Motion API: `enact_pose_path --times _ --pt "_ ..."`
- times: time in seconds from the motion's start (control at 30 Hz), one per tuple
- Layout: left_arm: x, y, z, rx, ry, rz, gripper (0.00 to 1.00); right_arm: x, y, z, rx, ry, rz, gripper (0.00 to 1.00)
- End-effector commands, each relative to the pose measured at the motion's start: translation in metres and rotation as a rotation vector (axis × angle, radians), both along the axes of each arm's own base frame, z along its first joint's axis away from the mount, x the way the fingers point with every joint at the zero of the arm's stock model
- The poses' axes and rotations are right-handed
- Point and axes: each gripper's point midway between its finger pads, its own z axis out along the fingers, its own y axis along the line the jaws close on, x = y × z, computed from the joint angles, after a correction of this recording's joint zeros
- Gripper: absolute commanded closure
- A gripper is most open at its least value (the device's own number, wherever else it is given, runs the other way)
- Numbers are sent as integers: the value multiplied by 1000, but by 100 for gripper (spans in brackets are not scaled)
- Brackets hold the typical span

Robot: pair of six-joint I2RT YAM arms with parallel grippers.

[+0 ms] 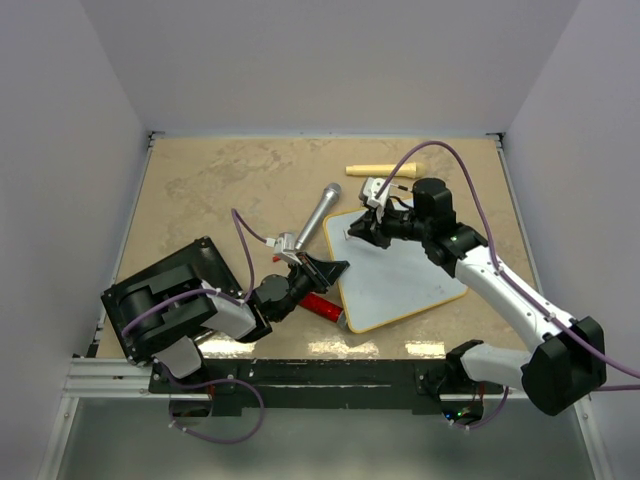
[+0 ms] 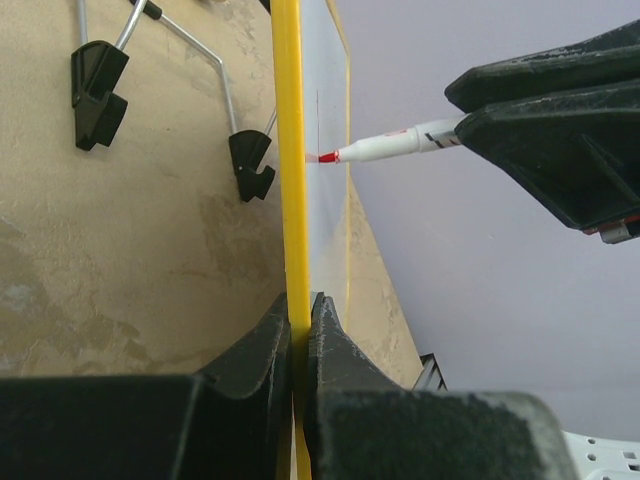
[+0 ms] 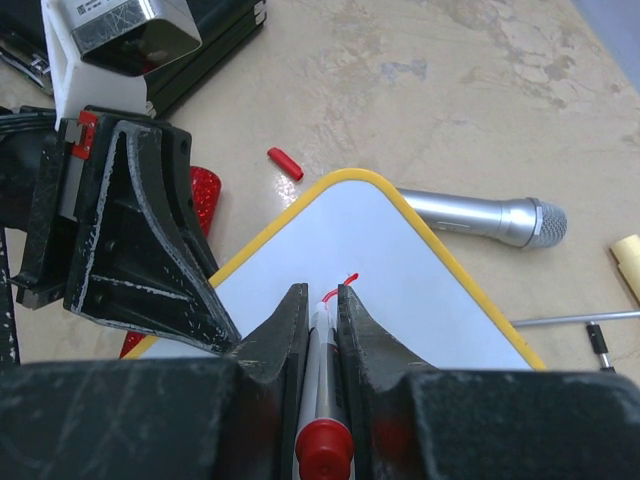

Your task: Write a sentence on the whiteboard

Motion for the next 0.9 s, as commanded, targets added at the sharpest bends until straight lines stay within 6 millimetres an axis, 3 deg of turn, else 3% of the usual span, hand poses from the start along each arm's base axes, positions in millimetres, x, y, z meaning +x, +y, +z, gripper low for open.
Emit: enact_pose_path --times 0.0,0.1,0.53,0.87 --pt "-7 -6 3 81 -117 -44 100 -16 -5 -17 -57 54 37 100" --pt "-7 -7 3 83 -118 -44 100 -18 -8 -25 -78 67 36 100" --pt "-7 -6 2 86 -121 -44 100 -12 -14 -20 -100 46 -2 100" --pt "-9 -6 -2 92 -118 -54 100 -1 -15 2 -77 -11 -54 100"
